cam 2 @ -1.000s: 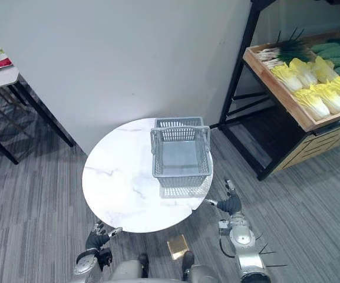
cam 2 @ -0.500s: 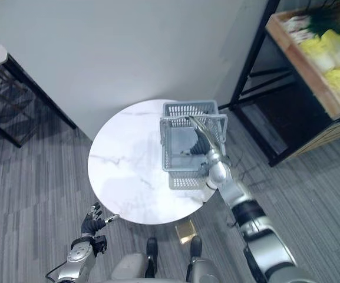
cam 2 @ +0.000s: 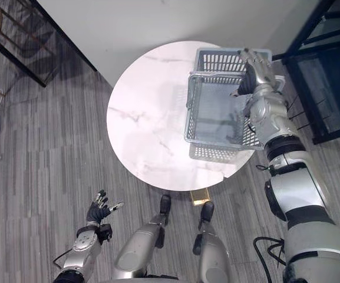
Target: Pick vegetable in the basket
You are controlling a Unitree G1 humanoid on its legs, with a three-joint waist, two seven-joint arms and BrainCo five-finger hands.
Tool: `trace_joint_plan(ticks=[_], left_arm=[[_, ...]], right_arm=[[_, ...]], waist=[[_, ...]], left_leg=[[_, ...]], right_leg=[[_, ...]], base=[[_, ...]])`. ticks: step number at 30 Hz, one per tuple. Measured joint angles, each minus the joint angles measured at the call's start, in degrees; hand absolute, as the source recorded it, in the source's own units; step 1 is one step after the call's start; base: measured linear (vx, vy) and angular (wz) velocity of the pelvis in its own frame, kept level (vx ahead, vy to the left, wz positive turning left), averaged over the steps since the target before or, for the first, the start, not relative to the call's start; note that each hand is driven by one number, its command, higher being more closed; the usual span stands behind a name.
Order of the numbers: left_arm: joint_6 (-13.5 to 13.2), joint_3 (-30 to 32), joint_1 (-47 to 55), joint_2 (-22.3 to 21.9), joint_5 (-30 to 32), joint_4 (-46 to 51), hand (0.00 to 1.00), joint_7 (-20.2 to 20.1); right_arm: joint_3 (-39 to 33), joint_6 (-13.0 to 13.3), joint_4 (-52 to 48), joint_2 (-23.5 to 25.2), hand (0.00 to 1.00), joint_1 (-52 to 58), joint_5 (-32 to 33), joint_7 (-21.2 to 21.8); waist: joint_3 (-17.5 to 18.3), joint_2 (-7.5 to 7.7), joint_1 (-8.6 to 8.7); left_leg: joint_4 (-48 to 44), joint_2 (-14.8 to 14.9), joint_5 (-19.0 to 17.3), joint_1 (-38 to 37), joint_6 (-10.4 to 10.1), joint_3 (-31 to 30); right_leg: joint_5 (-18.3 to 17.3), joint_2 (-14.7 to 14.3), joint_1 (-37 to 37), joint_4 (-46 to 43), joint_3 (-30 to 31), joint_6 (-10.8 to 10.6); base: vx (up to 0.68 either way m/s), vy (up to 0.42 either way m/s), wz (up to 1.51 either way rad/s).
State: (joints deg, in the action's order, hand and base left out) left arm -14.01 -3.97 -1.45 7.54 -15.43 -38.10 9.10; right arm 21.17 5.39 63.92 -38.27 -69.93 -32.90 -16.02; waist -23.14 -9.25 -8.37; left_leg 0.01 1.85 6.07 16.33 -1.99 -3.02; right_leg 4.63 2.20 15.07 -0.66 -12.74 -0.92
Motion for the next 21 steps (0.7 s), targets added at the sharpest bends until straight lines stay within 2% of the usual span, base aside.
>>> trace_joint_plan(ticks=[4,8,13,18,21], left_arm=[[-0.03,-1.8,-1.09,-0.19,-0.25,0.6,0.0,-0.22],[0.01,-3.05,-1.38,-0.35,-0.29,0.57,0.0,-0.31],[0.02,-3.28,-1.49,-0.47,-0.25,0.44,0.0,-0.24],[0.07,-3.09,-1.38,-0.66,0.32,0.09,0.0,0.39],[0.12,-1.31,-1.06,-1.2,0.4,-0.65,0.0,1.06]], right_arm=[[3.38,-0.28,2.12,-2.35,1.0,-2.4,-0.44,0.66],[4.71,0.03,2.55,-3.98,1.0,-3.93,-0.29,3.62],[3.88,0.04,1.59,-3.99,1.0,-2.82,1.79,3.47],[-1.88,-0.43,-9.22,-3.9,1.0,6.24,5.42,1.89],[-6.42,-0.63,-17.98,-2.54,1.0,14.54,8.42,1.84]], waist=[[-0.8,-1.68,-0.44],[-0.89,-1.89,-0.96],[-0.89,-1.89,-1.31],[-0.81,-1.71,-1.14],[-0.56,-1.03,0.57]], left_leg=[[1.63,-0.04,1.29,0.46,-0.14,-1.49],[2.23,0.14,1.87,0.85,-0.3,-1.72],[2.28,0.27,1.88,0.31,-0.31,-1.48],[4.13,0.47,2.13,-2.73,-0.27,0.8],[5.29,0.63,2.1,-5.43,-0.26,2.71]], right_leg=[[-0.09,0.01,0.57,-0.01,-1.4,0.11],[-0.35,-0.11,1.37,-0.65,-1.51,0.48],[-0.76,-0.13,1.64,-1.75,-1.16,0.86],[-0.93,-0.24,0.8,-2.4,1.13,0.79],[-0.9,-0.53,-0.51,-2.29,3.04,0.74]], base=[[0.0,-0.006,0.17],[-0.01,-0.005,0.03],[-0.01,-0.003,-0.04],[0.0,0.001,-0.21],[0.03,0.009,-0.31]])
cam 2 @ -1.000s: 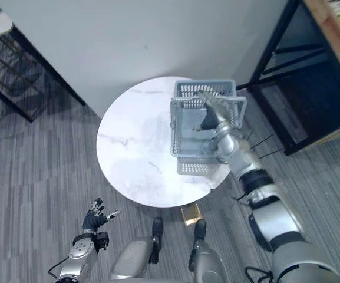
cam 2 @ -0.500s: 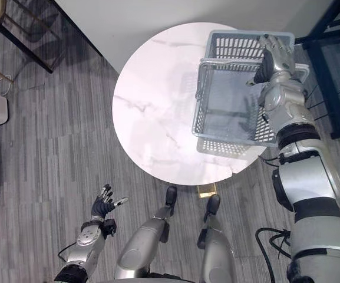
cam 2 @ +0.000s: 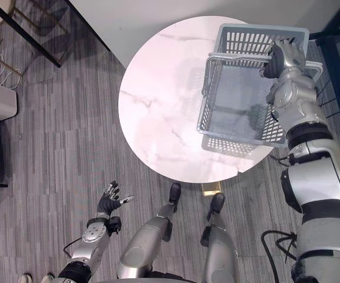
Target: Pick vegetable in the basket
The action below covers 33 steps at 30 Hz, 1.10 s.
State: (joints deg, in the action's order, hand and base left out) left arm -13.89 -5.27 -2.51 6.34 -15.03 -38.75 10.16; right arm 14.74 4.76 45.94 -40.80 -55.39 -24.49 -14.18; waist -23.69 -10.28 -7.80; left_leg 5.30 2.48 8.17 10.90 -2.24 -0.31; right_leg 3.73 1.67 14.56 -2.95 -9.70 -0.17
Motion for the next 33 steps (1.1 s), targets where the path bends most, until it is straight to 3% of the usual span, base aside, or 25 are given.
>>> trace_joint_plan(ticks=[3,8,11,14,19,25,28,29,30,31,33], left_arm=[[0.16,2.36,0.97,-0.5,0.55,0.0,0.0,0.06],[1.18,6.0,5.09,-0.54,2.36,-0.06,0.0,-0.07],[2.23,8.41,8.02,-0.65,4.18,-0.22,0.0,-0.17],[2.29,11.54,9.39,-1.17,4.71,-1.08,0.0,-0.17],[2.33,14.26,12.55,-1.86,5.52,-1.29,0.0,-0.28],[2.39,14.54,13.9,-2.14,6.19,-1.1,0.0,-1.34],[2.39,14.44,13.08,-2.23,6.16,-0.34,0.0,-1.38],[2.35,14.44,12.57,-2.38,6.12,0.42,0.0,-1.37],[2.34,14.37,12.18,-2.2,6.12,0.32,0.0,-1.37],[2.33,14.02,12.23,-2.21,6.11,0.37,0.0,-1.38],[2.4,13.72,13.02,-2.65,6.08,1.64,0.0,-1.35]], right_arm=[[-4.16,-0.06,-8.68,3.51,1.0,8.63,3.16,-0.04],[-6.78,1.82,-19.99,10.11,1.0,25.07,11.6,1.03],[-8.18,3.87,-23.18,13.77,1.0,35.75,20.7,4.92],[-9.77,3.91,-25.62,16.45,1.0,44.58,26.0,7.39],[-11.12,3.75,-29.23,19.93,1.0,56.24,26.14,11.31],[-14.76,3.73,-30.39,24.21,1.0,61.0,26.21,11.78],[-15.83,3.62,-34.19,27.5,1.0,61.7,26.28,11.38],[-16.05,3.67,-36.04,28.33,1.0,61.91,27.24,10.97],[-16.06,3.74,-36.53,28.6,1.0,61.8,27.71,10.67],[-16.15,3.75,-36.86,28.74,1.0,61.82,28.59,10.32],[-16.99,3.88,-37.59,29.07,1.0,61.99,29.94,9.93]], waist=[[0.85,1.83,1.03],[4.45,6.98,3.13],[7.62,9.36,3.98],[10.29,9.57,5.32],[13.91,9.3,7.11],[14.4,9.32,7.07],[13.67,10.46,7.1],[13.51,10.19,6.85],[13.34,10.27,7.06],[13.38,10.34,7.01],[13.9,10.97,6.84]], left_leg=[[0.05,0.51,-0.55,-1.88,-0.11,1.97],[0.03,1.79,-2.6,-6.74,-1.18,6.18],[-0.5,2.21,-4.42,-9.94,-1.34,10.15],[-2.28,2.32,-6.56,-11.9,-1.28,12.29],[-3.93,2.48,-8.57,-14.51,-1.29,13.39],[-5.94,2.26,-9.57,-16.31,-0.88,14.61],[-12.48,2.03,-11.28,-12.77,0.18,14.67],[-13.35,3.34,-11.15,-10.44,0.98,14.78],[-13.36,3.26,-10.69,-9.81,1.38,14.69],[-13.37,3.14,-9.87,-9.31,1.51,14.31],[-13.5,2.16,-8.46,-7.83,2.63,12.1]], right_leg=[[0.2,-0.66,-0.88,0.27,2.18,-0.29],[0.31,-2.01,-3.99,1.03,6.4,-0.47],[-0.02,-2.82,-5.72,1.33,10.13,-0.94],[-0.02,-3.02,-7.97,2.18,12.21,-0.95],[-0.43,-3.13,-10.9,2.4,13.37,-1.51],[-1.11,-2.87,-11.17,-1.71,14.51,-2.41],[-1.72,-2.18,-7.43,-7.89,14.64,-3.36],[-2.3,-1.86,-6.27,-8.76,14.32,-3.84],[-5.19,-1.09,-4.6,-14.98,12.89,-2.48],[-10.01,0.25,-2.44,-26.94,10.88,-1.21],[-16.06,4.96,-3.93,-43.14,10.17,-4.12]], base=[[0.04,-0.005,-0.41],[0.04,0.001,-0.49],[0.03,0.027,-0.66],[0.02,0.027,-0.37],[0.05,0.035,-0.14],[-0.02,0.034,-0.08],[-0.17,0.038,-0.1],[-0.23,0.032,0.05],[-0.23,0.03,0.17],[-0.13,0.013,0.27],[-0.18,-0.063,0.41]])
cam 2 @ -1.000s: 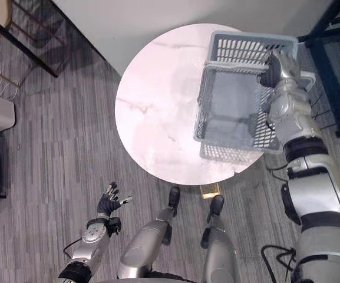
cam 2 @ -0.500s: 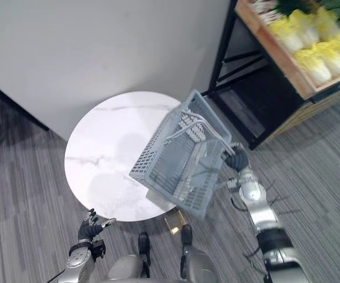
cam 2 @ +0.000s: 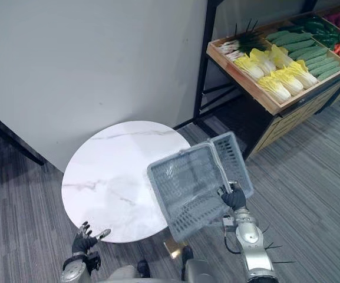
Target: Pick vegetable in the basket
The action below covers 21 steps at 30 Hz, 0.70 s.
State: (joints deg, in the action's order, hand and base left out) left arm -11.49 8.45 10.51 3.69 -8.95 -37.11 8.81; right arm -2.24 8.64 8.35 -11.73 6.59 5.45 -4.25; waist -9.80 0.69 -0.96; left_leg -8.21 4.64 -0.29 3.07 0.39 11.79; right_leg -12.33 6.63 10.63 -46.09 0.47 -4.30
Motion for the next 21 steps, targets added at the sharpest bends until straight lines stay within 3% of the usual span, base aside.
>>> trace_joint_plan(ticks=[1,2,4,5,6,7,8,9,11,15,16,19,21], left_arm=[[0.0,-0.03,0.18,-0.04,-0.03,0.52,0.0,0.03],[-0.02,-0.22,0.44,-0.28,-0.09,1.98,0.0,0.1],[0.01,-0.32,-0.34,-0.51,-0.12,2.58,0.0,0.14],[0.01,-1.07,-0.84,-1.65,-0.41,3.41,0.0,0.15],[-0.01,-2.63,-0.94,-3.17,-0.59,3.64,0.0,0.06],[0.0,-3.36,-0.83,-3.54,-0.65,3.66,0.0,0.09],[0.01,-4.1,-0.84,-3.48,-1.21,3.53,0.0,0.08],[-0.01,-4.3,0.91,-3.41,-1.62,3.71,0.0,0.05],[-0.04,-4.3,1.68,-3.46,-1.62,4.29,0.0,-0.04],[-0.04,-4.3,1.69,-3.48,-1.5,4.34,0.0,-0.05],[-0.04,-3.9,2.37,-3.38,-0.92,4.37,0.0,-0.05],[-0.02,-3.28,1.87,-2.36,-0.12,4.34,0.0,-0.01],[-0.02,-3.16,1.09,-1.28,0.11,4.34,0.0,0.02]], right_arm=[[0.01,0.0,-0.38,0.01,1.0,-0.02,0.36,-0.3],[0.08,0.25,-1.08,-0.02,1.0,-0.66,0.77,-1.0],[-0.22,0.3,-1.17,-0.56,1.0,-1.82,0.89,-1.44],[-0.52,0.3,-1.25,-1.61,1.0,-2.31,1.61,-2.23],[-1.41,0.04,-1.12,-2.93,1.0,-2.12,2.38,-2.4],[-1.76,-0.06,-0.62,-3.2,1.0,-1.87,2.47,-2.72],[-2.18,-0.53,0.4,-3.0,1.0,-1.85,2.48,-3.34],[-5.16,-0.57,1.79,-2.49,1.0,-2.42,2.57,-4.3],[-5.18,-0.56,1.76,-1.61,1.0,-2.43,2.97,-4.31],[-6.44,-0.23,4.87,-1.27,1.0,-2.41,2.89,-3.79],[-7.93,-0.24,6.46,-1.04,1.0,-2.33,2.89,-3.51],[-9.51,-0.25,8.92,-0.48,1.0,-2.13,2.93,-3.69],[-9.81,-0.4,10.12,-0.32,1.0,-1.35,2.9,-4.31]], waist=[[0.23,0.35,-0.11],[0.79,1.1,-0.3],[0.65,0.19,-0.75],[0.76,-1.99,-1.54],[0.47,-5.77,-1.61],[0.28,-6.8,-1.45],[-0.07,-6.38,-1.36],[-0.98,-3.66,-1.39],[-0.8,-4.12,-1.23],[-0.32,-4.78,-1.14],[0.3,-5.17,-0.38],[0.18,-4.72,0.25],[0.28,-4.52,0.37]], left_leg=[[-0.11,-0.24,0.78,1.16,-0.32,-0.63],[-1.02,-0.39,3.75,6.44,-1.07,-2.55],[-1.77,0.54,6.76,10.72,-2.05,-4.11],[-1.25,2.46,9.68,14.37,-2.55,-5.48],[1.48,4.63,12.62,15.78,-2.72,-8.18],[3.51,5.47,11.21,15.35,-2.57,-8.44],[5.57,5.99,6.28,14.55,-2.78,-6.36],[-7.15,2.42,3.88,12.04,-2.62,-4.02],[-3.89,2.7,3.16,5.5,-3.81,-4.04],[2.02,3.15,1.38,1.16,-5.97,-7.12],[6.9,3.12,1.53,-1.41,-5.76,-7.3],[7.17,2.09,1.5,-1.84,-5.61,-6.59],[6.03,1.34,0.69,-2.04,-4.43,-4.9]], right_leg=[[-0.59,0.79,-0.98,-1.16,0.6,-0.95],[-3.58,1.65,-4.25,2.14,2.33,-1.42],[-7.65,-0.41,-5.77,9.84,1.16,-0.45],[-9.45,-2.17,-5.73,15.28,-2.05,0.62],[-8.3,-5.5,-5.19,16.97,-5.21,1.74],[-7.54,-5.94,-5.29,17.4,-6.46,2.79],[-6.49,-5.88,-5.19,18.08,-8.23,4.28],[0.82,-2.97,-3.37,25.87,-9.27,5.86],[2.08,-4.87,-3.06,27.64,-8.19,5.17],[5.43,-6.82,-3.24,29.11,-7.62,5.04],[6.04,-7.42,-3.29,29.78,-6.69,4.49],[6.81,-6.72,-3.21,30.09,-5.34,3.49],[7.68,-5.93,-3.25,30.43,-3.32,2.46]], base=[[-0.27,-0.209,0.67],[-0.25,-0.219,0.56],[-0.35,-0.27,0.48],[-0.5,-0.31,0.58],[-0.47,-0.228,0.68],[-0.39,-0.155,0.82],[-0.78,-0.311,0.98],[-0.78,-0.329,0.69],[-0.47,-0.181,0.19],[-0.09,0.031,-0.2],[-0.03,0.09,-0.3],[-0.06,0.12,-0.2],[-0.05,0.13,-0.38]])
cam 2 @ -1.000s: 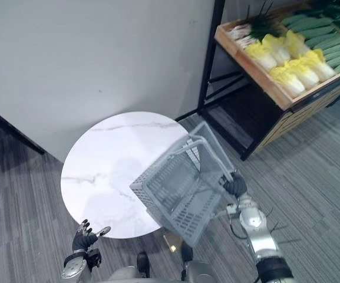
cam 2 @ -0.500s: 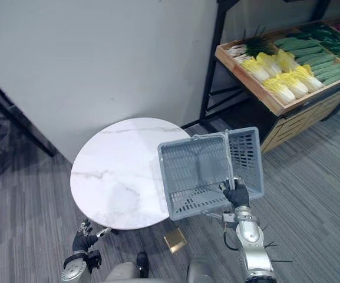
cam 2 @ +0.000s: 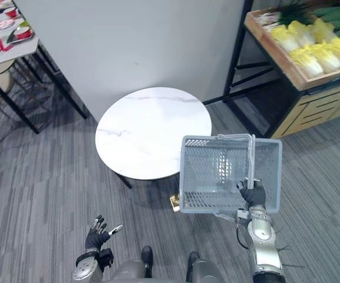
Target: Pick vegetable in the basket
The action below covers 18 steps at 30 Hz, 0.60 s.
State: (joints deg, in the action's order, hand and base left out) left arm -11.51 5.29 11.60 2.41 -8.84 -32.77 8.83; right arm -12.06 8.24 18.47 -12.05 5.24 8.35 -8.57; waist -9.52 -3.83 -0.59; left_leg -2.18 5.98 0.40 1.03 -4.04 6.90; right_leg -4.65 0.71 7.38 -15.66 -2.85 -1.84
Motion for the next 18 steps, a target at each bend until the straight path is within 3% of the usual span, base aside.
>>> trace_joint_plan(ticks=[6,8,9,10,12,14,15,16,18], left_arm=[[0.01,2.33,-0.14,0.55,0.59,0.02,0.0,0.09],[0.02,3.01,-0.12,0.56,0.59,0.14,0.0,0.14],[0.02,3.23,-0.41,0.68,0.56,0.47,0.0,0.24],[0.01,3.22,-0.57,0.8,0.56,0.79,0.0,0.23],[0.02,3.15,-1.54,0.95,0.54,1.39,0.0,0.28],[0.02,3.12,-1.56,0.84,0.48,1.79,0.0,0.27],[0.1,3.01,-1.68,1.13,0.45,1.83,0.0,0.06],[0.1,2.53,-1.7,1.37,0.45,1.85,0.0,0.04],[0.13,1.97,-2.36,1.26,0.5,1.84,0.0,0.06]], right_arm=[[0.02,-0.34,0.54,1.12,1.0,0.96,0.02,-0.05],[0.11,-0.35,0.54,1.42,1.0,0.55,0.01,-0.03],[0.15,-0.35,0.56,1.97,1.0,-0.26,0.0,-0.03],[0.26,-0.35,0.66,2.16,1.0,-0.56,0.0,-0.03],[0.77,-0.36,1.07,2.41,1.0,-1.13,0.0,-0.05],[1.59,-0.35,1.39,2.41,1.0,-1.69,-0.05,0.0],[3.66,-0.39,4.27,2.4,1.0,-4.06,-0.11,0.25],[3.94,-0.41,4.44,2.65,1.0,-4.05,-0.09,0.28],[4.01,-0.67,4.55,2.56,1.0,-4.08,-0.1,1.06]], waist=[[-0.1,0.66,0.02],[-0.32,1.71,0.03],[-0.15,1.46,0.1],[-0.22,1.6,0.08],[-0.32,2.65,0.08],[-0.2,2.83,0.04],[-0.14,2.93,0.0],[0.0,3.24,0.1],[0.09,2.96,0.8]], left_leg=[[-1.14,-0.47,-2.14,-2.44,1.02,7.55],[-2.08,0.14,-3.64,-2.95,0.83,11.52],[-2.02,1.32,-4.46,-3.32,0.82,15.14],[-1.95,1.72,-4.65,-3.41,0.82,16.63],[-1.94,2.92,-5.39,-3.92,0.51,21.76],[-1.96,3.66,-5.62,-4.73,0.19,26.02],[-2.45,4.91,-6.12,-7.99,-1.0,34.78],[-2.77,4.82,-6.41,-9.09,-1.4,35.98],[-2.87,5.3,-6.58,-10.38,-1.56,35.89]], right_leg=[[3.09,-0.87,-0.1,2.74,7.41,-1.69],[3.55,-1.42,-0.08,5.1,9.15,-1.6],[3.09,-0.15,-0.11,7.76,3.84,0.2],[3.08,0.58,0.0,8.5,1.09,0.59],[3.19,4.51,0.52,9.4,-14.45,2.8],[2.85,6.44,0.45,9.09,-23.86,4.69],[4.62,7.55,1.29,7.22,-29.67,5.43],[8.08,7.41,2.29,6.02,-27.01,3.69],[7.63,6.06,3.74,4.62,-23.6,2.66]], base=[[-0.05,0.107,-0.68],[-0.06,0.082,-1.13],[-0.05,0.059,-1.22],[-0.06,0.027,-1.44],[0.0,0.012,-1.24],[0.09,0.019,-1.8],[0.16,-0.05,-2.67],[0.21,-0.15,-2.7],[0.16,-0.14,-1.19]])
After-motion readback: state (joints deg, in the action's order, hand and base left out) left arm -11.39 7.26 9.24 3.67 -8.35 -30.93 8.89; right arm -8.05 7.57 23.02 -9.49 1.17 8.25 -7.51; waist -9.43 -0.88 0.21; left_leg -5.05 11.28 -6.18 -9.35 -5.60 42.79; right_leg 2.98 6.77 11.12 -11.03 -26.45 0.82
